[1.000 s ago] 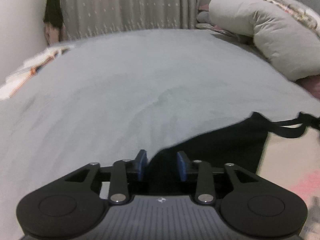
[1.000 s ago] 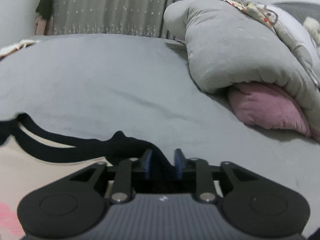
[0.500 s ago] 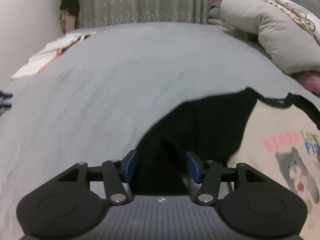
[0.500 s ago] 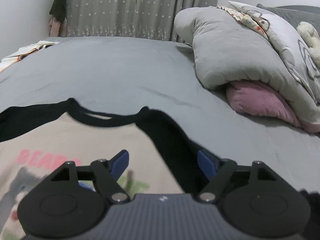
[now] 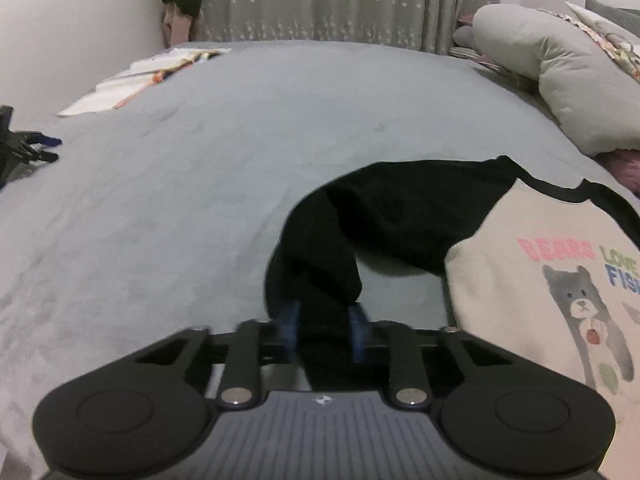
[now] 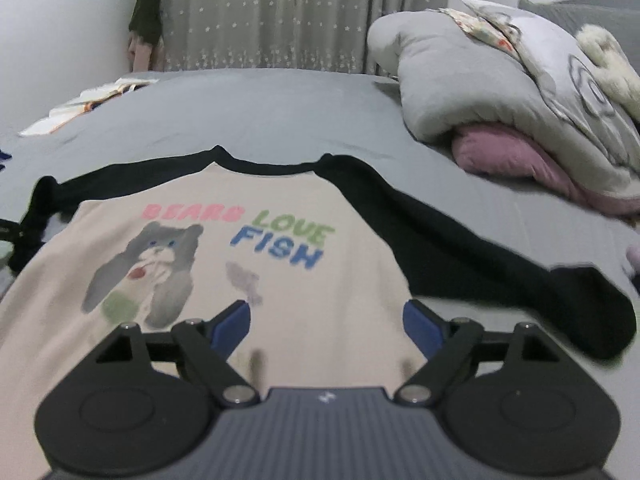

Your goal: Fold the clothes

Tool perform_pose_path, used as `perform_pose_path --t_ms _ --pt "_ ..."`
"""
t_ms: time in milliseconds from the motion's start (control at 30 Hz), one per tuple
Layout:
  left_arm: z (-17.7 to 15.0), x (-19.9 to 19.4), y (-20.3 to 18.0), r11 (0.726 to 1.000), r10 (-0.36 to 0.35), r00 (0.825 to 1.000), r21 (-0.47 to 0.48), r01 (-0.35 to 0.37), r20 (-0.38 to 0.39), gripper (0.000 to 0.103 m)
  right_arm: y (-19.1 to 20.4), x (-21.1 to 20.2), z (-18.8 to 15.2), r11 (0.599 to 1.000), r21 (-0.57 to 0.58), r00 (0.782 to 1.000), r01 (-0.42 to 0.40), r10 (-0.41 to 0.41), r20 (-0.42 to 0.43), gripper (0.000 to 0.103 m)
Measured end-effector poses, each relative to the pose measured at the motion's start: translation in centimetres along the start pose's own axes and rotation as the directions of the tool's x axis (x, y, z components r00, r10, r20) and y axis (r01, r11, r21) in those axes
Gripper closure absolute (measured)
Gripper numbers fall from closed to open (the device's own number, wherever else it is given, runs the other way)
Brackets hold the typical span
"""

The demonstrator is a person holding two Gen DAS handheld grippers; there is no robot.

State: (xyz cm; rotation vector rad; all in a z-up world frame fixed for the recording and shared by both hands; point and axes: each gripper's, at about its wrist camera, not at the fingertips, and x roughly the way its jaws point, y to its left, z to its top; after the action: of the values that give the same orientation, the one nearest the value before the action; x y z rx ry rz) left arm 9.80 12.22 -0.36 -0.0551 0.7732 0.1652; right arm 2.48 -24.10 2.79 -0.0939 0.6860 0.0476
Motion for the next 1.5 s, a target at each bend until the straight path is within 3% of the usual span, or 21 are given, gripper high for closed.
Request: perform_pose_path --t_ms 267,433,633,667,733,833,900,1000,1133,1233,1367,1500 --pt "3.1 -1.1 2.6 0.984 0.165 0.985 0.056 -0.168 0.048 0.09 -3.0 -1.2 -1.4 0.998 0.036 0.998 0.06 -0.06 0.005 0.017" --pt "6.0 -1.0 3.7 0.946 0.269 0.956 0.154 -0.285 0.115 0.089 -5.8 -1.1 -1.5 0.992 0.085 0.996 0.092 -0.092 0.0 0.016" --pt "8.4 0.6 3.4 0.891 0.345 0.926 0.257 -0.375 0.155 0.086 -9.2 -1.0 -1.6 0.981 0.143 0.991 0.13 -0.13 -0.008 0.015" --pt "8.7 1.1 3.1 0.877 0.36 0.92 0.28 -0.39 0.155 0.086 -9.8 -0.9 -1.6 0.979 0.153 0.991 0.136 -0.137 -0.01 0.015" --pt "9.2 2.5 2.5 0.849 0.407 0.905 0.314 -0.424 0.119 0.073 -10.9 -0.9 -1.6 0.974 0.172 0.989 0.149 -0.149 -0.013 0.013" --pt "9.1 4.6 2.0 0.831 0.475 0.88 0.325 -0.451 0.008 0.068 -12.6 -0.8 -1.7 0.965 0.2 0.986 0.168 -0.168 -0.018 0.012" --pt "8.8 4.8 1.8 0.853 0.449 0.893 0.308 -0.421 -0.021 0.065 -13.7 -0.8 -1.7 0.959 0.219 0.983 0.18 -0.18 -0.022 0.012" --pt "7.9 3.9 0.2 0.868 0.398 0.917 0.322 -0.377 0.0 0.057 -15.4 -0.7 -1.7 0.948 0.247 0.98 0.199 -0.198 -0.029 0.012" --pt "7.4 2.4 -3.1 0.897 0.277 0.96 0.347 -0.272 0.036 0.049 -17.7 -0.6 -1.8 0.932 0.285 0.974 0.225 -0.224 -0.038 0.012" --pt "7.6 2.0 -6.4 0.918 0.177 0.983 0.353 -0.182 0.045 0.044 -20.3 -0.4 -2.4 0.901 0.326 0.957 0.287 -0.287 -0.047 0.012" --pt "7.4 2.1 -11.5 0.925 0.078 0.996 0.369 -0.091 0.052 0.041 -22.6 -0.5 -3.1 0.879 0.387 0.959 0.278 -0.278 -0.059 0.012" --pt "7.0 2.9 -16.8 0.919 -0.009 1.0 0.394 0.001 0.018 0.04 -23.3 -0.2 -3.5 0.89 0.352 0.956 0.289 -0.286 -0.062 0.018"
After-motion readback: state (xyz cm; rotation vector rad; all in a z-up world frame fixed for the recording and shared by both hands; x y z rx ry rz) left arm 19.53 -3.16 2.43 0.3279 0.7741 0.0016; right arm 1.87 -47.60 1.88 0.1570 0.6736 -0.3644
